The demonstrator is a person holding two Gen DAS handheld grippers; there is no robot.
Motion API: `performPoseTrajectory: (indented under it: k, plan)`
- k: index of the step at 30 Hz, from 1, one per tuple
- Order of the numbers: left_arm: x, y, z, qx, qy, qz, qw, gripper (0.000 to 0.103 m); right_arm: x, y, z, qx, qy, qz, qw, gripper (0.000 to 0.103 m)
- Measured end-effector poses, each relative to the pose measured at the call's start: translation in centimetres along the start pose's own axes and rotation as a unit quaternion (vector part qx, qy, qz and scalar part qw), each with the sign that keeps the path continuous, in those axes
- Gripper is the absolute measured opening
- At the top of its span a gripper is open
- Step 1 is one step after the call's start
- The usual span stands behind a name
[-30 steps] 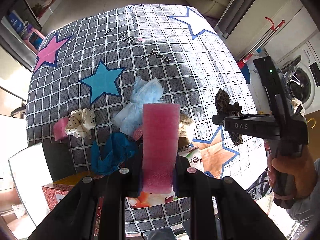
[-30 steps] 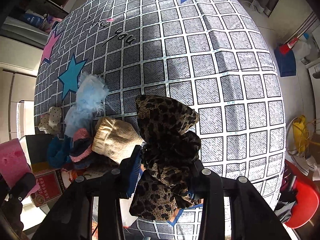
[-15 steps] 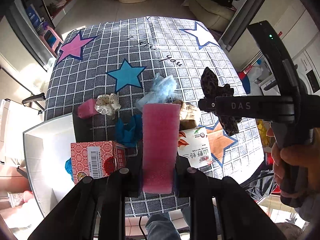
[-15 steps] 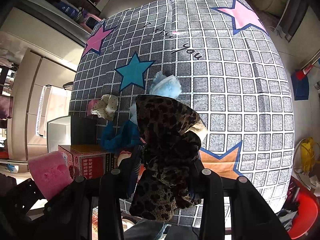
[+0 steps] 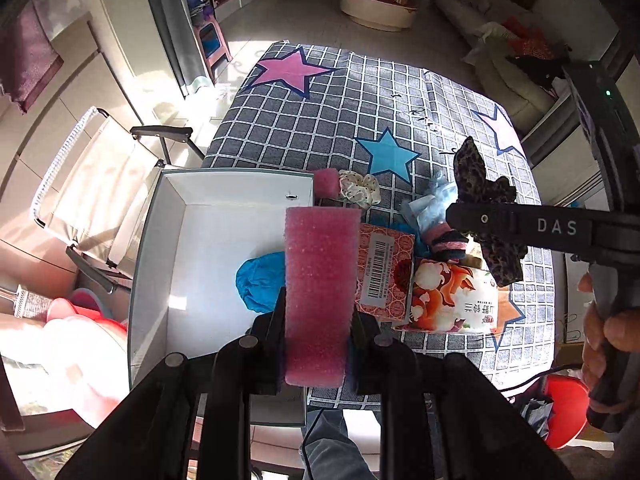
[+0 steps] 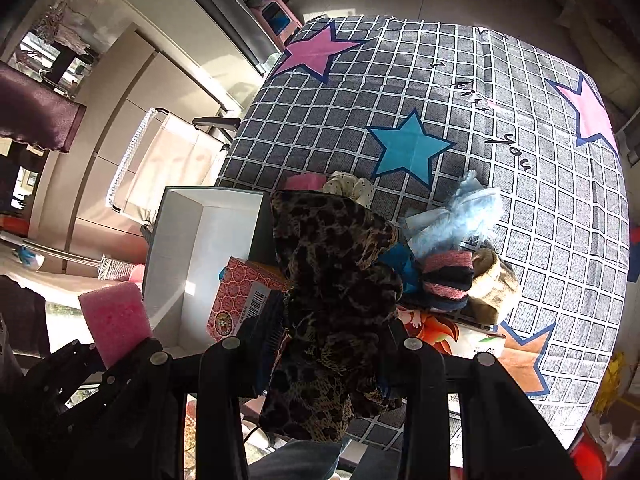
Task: Organize soft objects
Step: 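Carry the pink sponge and leopard scrunchie over the white box with both tools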
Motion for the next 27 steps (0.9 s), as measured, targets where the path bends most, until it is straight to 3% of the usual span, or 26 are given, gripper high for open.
performPoseTrajectory:
  k: [7,15,27]
  plan:
    - [-0.6,4.9,2.8,0.043,0.004,-0.038,0.9984,0.024,-0.6,6.2,0.0,0.066,0.009,-0.003,0.998,0.041]
    - [-1.9,6.2,4.8,0.057,0.028,-0.038,0.9972,0.024,-1.8,11.5,1.2,0.121,0.026,-0.012,0.992,0.041]
    - [-2.3,7.2,5.3,0.066,0.041,-0.04,0.9961,0.024,-3.1,13.8,2.3,0.138,0.051,-0.018,0.989,0.041]
Point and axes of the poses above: each gripper's, at about its wrist camera, not at the fingertips, and x roughly against the way its jaws point, y to its left, z to its underside, the point moved 6 cm from there along -x, roughly the way its jaws point, and after that the axes turned 9 degrees about y, right-handed, at the moved point
